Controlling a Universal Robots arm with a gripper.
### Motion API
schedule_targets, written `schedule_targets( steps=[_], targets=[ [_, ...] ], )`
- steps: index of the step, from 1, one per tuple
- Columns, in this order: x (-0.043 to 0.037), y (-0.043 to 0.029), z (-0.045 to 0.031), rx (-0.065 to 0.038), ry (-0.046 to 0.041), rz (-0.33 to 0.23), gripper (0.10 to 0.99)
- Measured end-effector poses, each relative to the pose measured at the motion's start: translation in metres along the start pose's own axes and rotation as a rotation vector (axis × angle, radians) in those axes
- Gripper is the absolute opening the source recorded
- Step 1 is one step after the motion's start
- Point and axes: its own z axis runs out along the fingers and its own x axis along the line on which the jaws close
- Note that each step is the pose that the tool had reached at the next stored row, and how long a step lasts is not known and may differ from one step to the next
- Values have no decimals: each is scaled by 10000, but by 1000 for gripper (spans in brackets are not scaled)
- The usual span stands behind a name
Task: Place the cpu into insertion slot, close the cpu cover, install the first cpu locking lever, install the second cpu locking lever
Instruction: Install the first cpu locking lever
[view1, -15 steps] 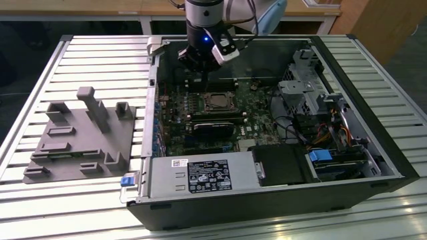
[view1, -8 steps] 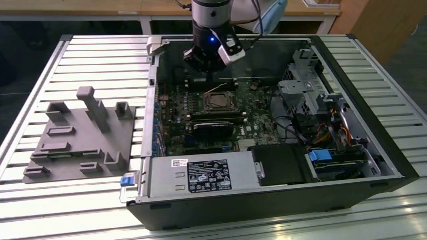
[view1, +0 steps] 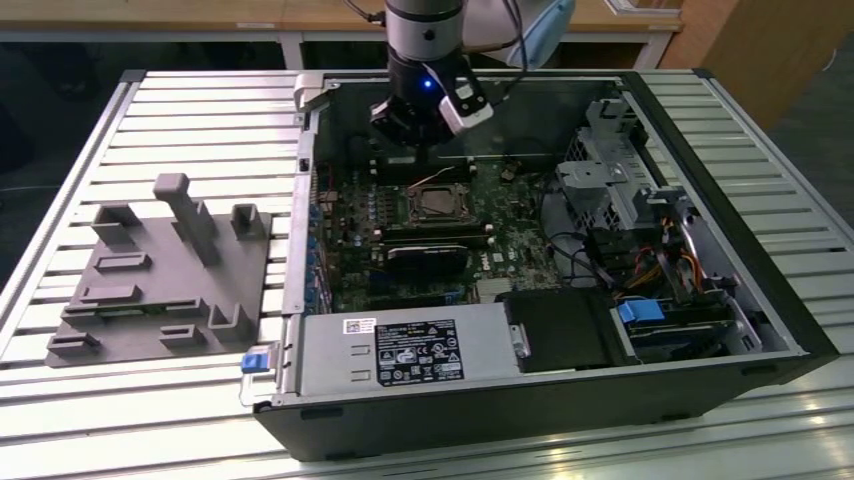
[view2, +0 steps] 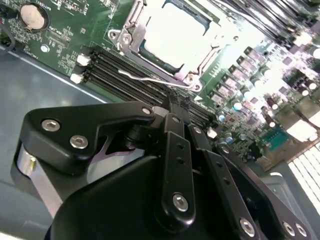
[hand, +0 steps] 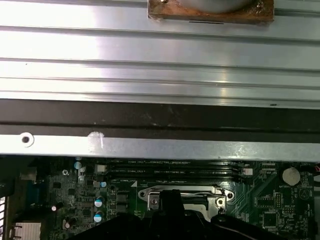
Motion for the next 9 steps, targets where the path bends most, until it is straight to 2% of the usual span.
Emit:
schedule_targets(
  steps=[3,9],
  targets=[
    [-15,-4,53,-8,11,-142,106],
    [-60,-7,98,-17,35,-384,106]
  ],
)
